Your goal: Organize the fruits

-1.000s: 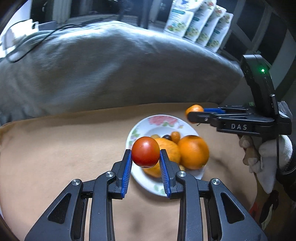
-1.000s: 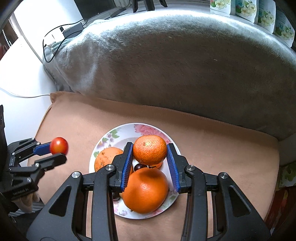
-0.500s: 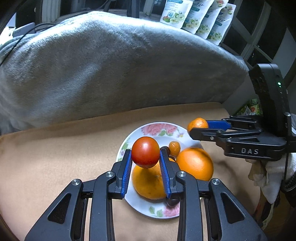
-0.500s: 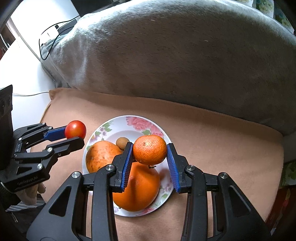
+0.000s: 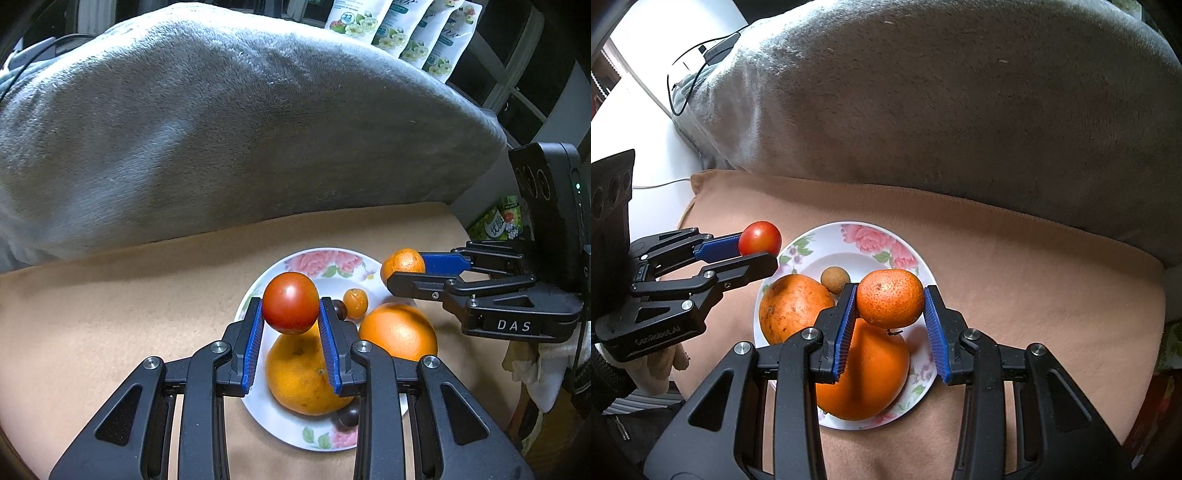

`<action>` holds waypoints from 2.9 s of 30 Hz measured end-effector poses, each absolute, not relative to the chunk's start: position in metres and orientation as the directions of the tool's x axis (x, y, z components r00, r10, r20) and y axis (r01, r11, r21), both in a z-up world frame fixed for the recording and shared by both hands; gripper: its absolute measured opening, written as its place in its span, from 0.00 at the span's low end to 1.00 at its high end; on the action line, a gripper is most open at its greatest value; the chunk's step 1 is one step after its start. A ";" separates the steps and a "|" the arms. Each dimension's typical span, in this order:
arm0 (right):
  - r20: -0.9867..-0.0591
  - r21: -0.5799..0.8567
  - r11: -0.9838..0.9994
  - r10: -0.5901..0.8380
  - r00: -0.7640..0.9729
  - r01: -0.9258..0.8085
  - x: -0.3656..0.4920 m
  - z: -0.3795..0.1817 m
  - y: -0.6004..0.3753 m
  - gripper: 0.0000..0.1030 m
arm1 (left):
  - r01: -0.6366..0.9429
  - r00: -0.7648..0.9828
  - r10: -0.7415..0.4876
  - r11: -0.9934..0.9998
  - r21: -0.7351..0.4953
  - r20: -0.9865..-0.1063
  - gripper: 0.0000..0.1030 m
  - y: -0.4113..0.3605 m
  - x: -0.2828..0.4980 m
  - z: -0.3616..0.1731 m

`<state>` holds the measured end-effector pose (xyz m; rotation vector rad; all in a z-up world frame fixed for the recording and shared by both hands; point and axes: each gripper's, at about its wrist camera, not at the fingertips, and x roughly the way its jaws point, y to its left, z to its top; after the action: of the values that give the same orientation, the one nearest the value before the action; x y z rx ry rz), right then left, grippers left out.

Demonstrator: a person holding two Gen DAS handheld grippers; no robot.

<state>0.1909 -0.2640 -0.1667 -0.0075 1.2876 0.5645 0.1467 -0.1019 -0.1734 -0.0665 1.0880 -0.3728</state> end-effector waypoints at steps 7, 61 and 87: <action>-0.905 0.311 0.869 0.395 0.160 -0.386 0.193 -0.169 -0.268 0.37 | 0.263 0.401 -0.328 0.935 -0.236 -0.855 0.28 -0.104 0.148 -0.175; -0.901 0.267 0.897 0.362 0.240 -0.352 0.178 -0.139 -0.284 0.77 | 0.260 0.439 -0.279 0.949 -0.177 -0.854 0.69 -0.092 0.135 -0.150; -0.860 0.236 0.919 0.349 0.372 -0.316 0.136 -0.082 -0.286 0.79 | 0.246 0.501 -0.268 0.956 -0.161 -0.823 0.69 -0.086 0.093 -0.105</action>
<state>0.1360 -0.2856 -0.0823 0.0330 1.1105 0.4265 0.0931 -0.0857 -0.1046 -0.0232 0.9987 -0.3107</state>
